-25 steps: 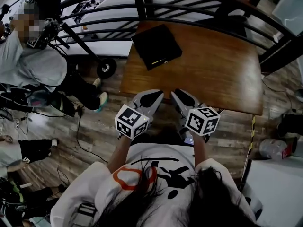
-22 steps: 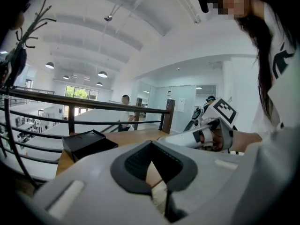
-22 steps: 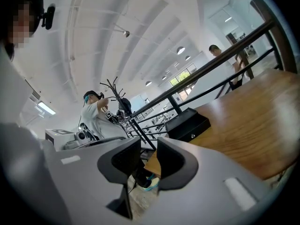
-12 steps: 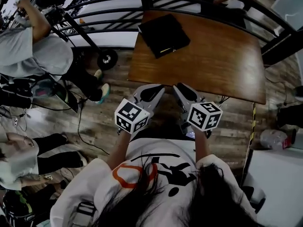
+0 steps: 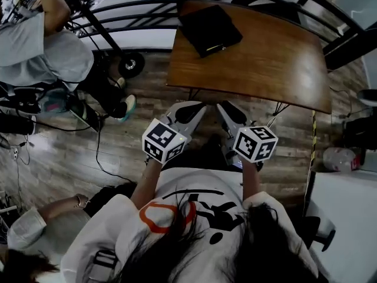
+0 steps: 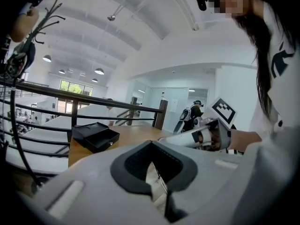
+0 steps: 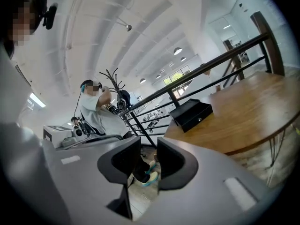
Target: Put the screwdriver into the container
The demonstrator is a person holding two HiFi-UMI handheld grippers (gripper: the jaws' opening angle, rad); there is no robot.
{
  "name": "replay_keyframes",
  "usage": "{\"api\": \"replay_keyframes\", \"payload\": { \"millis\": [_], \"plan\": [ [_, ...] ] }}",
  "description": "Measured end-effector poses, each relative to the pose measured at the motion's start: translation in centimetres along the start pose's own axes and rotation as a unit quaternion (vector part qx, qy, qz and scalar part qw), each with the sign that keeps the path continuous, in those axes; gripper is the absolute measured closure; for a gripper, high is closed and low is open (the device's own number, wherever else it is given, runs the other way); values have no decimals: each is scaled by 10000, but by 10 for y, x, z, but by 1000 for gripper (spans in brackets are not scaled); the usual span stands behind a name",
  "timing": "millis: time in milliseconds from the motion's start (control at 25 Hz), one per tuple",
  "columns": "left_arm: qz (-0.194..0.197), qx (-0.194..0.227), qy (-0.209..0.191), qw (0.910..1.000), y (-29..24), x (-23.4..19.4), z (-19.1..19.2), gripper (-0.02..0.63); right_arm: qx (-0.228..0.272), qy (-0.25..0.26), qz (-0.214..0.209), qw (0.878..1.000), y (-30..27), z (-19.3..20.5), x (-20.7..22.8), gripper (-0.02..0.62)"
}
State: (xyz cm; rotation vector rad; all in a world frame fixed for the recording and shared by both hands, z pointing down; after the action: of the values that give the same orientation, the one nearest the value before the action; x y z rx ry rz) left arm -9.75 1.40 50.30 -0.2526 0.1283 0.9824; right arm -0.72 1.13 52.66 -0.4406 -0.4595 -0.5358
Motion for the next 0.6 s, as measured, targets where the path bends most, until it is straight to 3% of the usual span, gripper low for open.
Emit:
{"api": "replay_keyframes", "payload": {
  "millis": [600],
  "plan": [
    [459,113,-104,9988,19,16,7,603,168,108,415,9989,21,23,-22,494]
  ]
}}
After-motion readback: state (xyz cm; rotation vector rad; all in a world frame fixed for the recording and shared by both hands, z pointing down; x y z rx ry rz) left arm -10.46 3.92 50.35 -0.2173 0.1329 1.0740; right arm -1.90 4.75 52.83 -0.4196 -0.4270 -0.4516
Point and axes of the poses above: the fingertips, and each gripper's own axes: y backward along the fingers, x to its right, z out of its underside, the point moved 3 cm from there along y, backward along the fingers, and after that the axes turned 5 degrees about x, right-handed, at the moved point
